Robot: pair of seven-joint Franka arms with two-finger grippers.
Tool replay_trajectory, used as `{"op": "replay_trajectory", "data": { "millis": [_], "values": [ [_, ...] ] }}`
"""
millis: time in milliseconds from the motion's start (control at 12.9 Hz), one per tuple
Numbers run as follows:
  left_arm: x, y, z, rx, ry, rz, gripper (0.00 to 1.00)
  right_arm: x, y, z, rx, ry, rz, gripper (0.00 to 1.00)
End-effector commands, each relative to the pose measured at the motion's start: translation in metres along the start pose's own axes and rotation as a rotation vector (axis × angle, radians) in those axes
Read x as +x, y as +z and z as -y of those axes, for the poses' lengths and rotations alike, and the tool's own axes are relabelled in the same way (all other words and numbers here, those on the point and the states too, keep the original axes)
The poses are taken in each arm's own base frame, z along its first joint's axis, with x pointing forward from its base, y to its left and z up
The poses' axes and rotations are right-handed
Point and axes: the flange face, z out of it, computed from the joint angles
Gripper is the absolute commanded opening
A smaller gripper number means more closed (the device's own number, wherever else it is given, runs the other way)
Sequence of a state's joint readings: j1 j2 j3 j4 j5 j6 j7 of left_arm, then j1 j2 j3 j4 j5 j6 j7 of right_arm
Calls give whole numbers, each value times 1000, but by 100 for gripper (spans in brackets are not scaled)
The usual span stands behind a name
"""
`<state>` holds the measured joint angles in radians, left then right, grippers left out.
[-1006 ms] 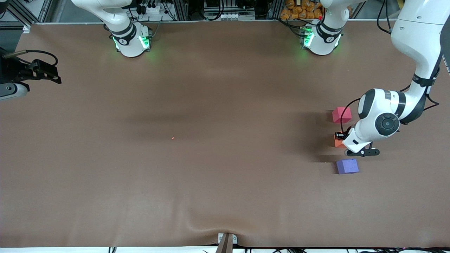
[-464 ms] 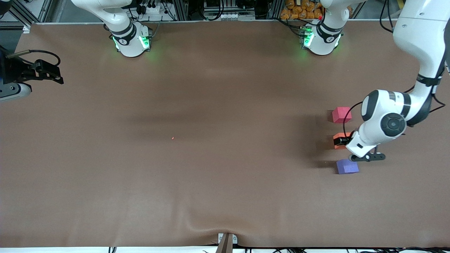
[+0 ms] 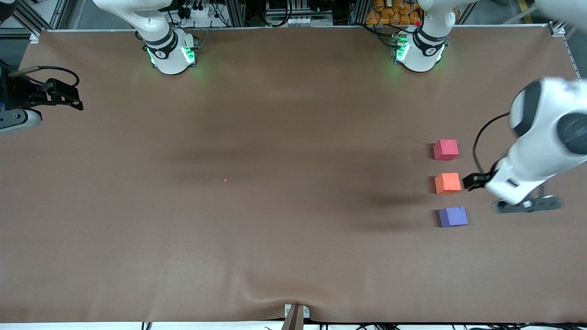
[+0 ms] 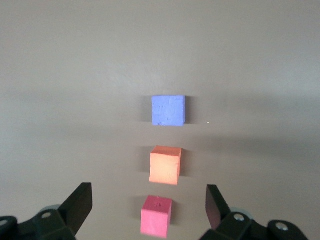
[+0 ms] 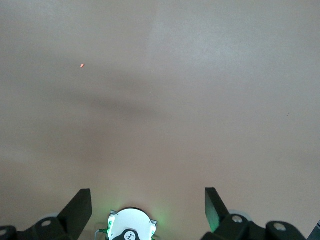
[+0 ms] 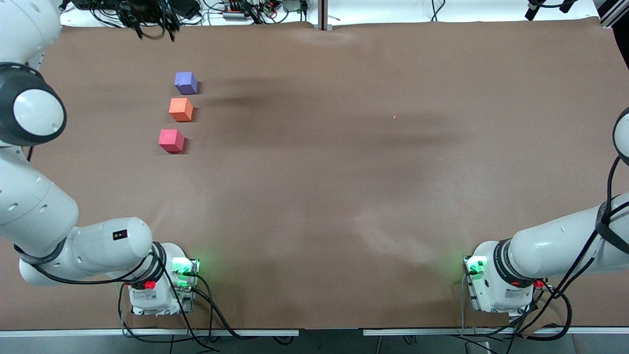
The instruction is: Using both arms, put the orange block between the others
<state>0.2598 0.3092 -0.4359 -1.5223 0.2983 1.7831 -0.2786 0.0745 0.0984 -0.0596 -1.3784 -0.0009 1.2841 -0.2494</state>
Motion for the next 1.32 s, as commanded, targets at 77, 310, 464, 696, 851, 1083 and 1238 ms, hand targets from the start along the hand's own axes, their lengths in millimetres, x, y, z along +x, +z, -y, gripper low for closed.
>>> {"op": "replay_trajectory", "data": {
  "millis": [77, 310, 464, 696, 851, 1083, 1238],
  "values": [
    [-42, -106, 3, -72, -53, -30, 100, 1, -3, 1, -1, 2, -5, 100],
    [-76, -151, 1, -93, -58, -35, 100, 1, -3, 1, -2, 2, -7, 100],
    [-87, -167, 19, -121, -58, -53, 100, 1, -3, 1, -2, 2, -7, 100],
    [-99, -160, 31, -131, -46, 3, 100, 1, -3, 1, -2, 2, -7, 100],
    [-112, -156, 33, -149, -40, 11, 100, 2, -4, 1, -1, 0, -10, 100],
    [-131, -152, 44, -150, -35, -9, 100, 2, -4, 1, -1, 0, -12, 100],
    [-125, -153, 56, -154, -1, -19, 100, 2, -4, 1, -1, 0, -12, 100]
  ]
}}
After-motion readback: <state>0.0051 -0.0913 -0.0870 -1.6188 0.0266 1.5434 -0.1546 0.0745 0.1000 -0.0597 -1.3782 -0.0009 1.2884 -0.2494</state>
